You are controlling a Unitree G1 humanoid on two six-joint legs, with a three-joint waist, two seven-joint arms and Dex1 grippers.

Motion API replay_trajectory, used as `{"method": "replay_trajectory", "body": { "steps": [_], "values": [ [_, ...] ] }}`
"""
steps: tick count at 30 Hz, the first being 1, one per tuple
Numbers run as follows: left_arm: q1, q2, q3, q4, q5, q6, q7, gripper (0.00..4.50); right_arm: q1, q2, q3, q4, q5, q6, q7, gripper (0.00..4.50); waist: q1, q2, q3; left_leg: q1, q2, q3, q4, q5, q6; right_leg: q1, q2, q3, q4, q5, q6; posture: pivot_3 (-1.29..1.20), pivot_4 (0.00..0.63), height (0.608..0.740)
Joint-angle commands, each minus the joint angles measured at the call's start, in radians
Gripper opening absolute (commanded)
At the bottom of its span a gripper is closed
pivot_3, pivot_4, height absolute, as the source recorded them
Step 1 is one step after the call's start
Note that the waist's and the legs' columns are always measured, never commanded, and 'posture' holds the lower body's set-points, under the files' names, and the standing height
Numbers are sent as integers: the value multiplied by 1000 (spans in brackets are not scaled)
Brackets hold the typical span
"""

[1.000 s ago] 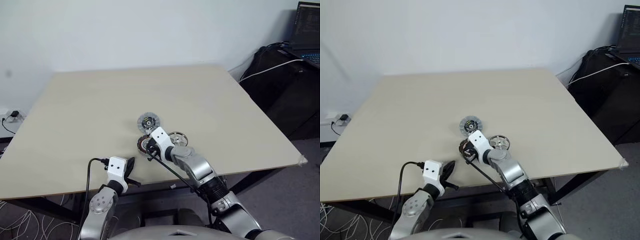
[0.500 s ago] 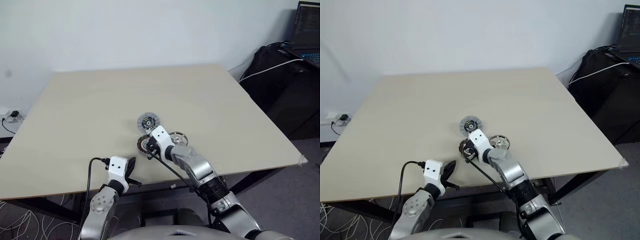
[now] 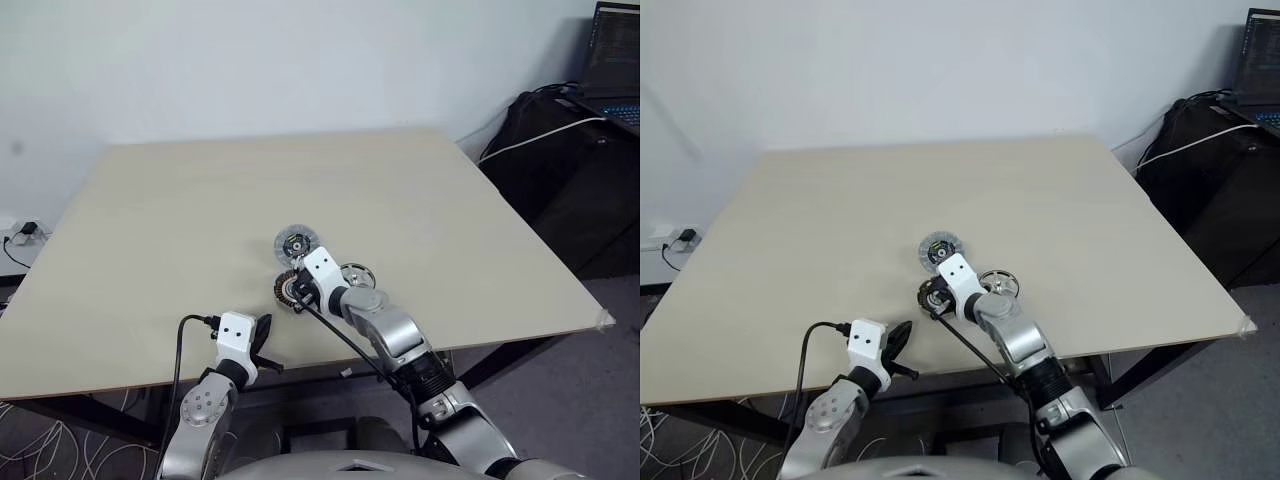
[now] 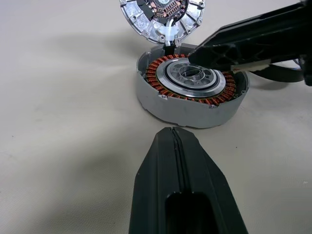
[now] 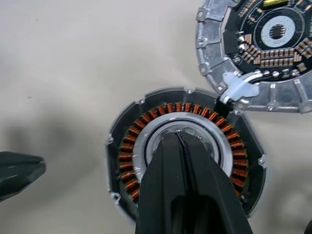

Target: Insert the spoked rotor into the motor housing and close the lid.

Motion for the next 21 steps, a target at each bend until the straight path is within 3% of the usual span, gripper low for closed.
{"method": "replay_trajectory", "body": {
  "steps": [1, 8, 21],
  "values": [
    [-11, -2, -3, -48, -13, -8, -3, 0, -31, 13, -12, 8, -9, -33, -5, 26, 0, 0, 0, 0, 0, 0, 0, 0, 0, 0, 0, 0, 0, 0, 0, 0, 0, 740],
    [-12, -3, -1, -43, -13, -12, -2, 0, -11, 3, -6, 11, -18, -32, 7, 26, -2, 0, 0, 0, 0, 0, 0, 0, 0, 0, 0, 0, 0, 0, 0, 0, 0, 740],
    [-18, -3, 2, -29, -13, -11, 0, 0, 105, -68, -20, -176, 1, 33, 43, 26, 2, 1, 0, 0, 0, 0, 0, 0, 0, 0, 0, 0, 0, 0, 0, 0, 0, 740]
  ]
}}
